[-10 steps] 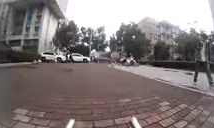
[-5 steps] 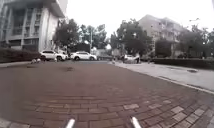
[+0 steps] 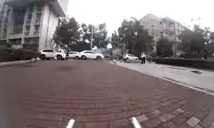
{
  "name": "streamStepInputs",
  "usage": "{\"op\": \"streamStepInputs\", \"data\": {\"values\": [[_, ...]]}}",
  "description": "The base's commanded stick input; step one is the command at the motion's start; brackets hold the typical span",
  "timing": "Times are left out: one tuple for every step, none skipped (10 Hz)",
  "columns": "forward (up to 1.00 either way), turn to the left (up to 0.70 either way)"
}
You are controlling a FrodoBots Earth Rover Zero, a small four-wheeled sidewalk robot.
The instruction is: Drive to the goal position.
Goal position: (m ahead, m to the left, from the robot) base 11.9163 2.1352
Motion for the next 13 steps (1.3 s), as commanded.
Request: {"op": "streamStepInputs", "data": {"values": [[0.70, 0.00], [0.69, 0.00], [0.69, 0.00], [0.69, 0.00], [0.69, 0.00], [0.69, 0.00], [0.69, 0.00], [0.69, 0.00], [0.69, 0.00], [0.68, 0.00], [0.68, 0.00], [0.68, 0.00], [0.68, 0.00]]}}
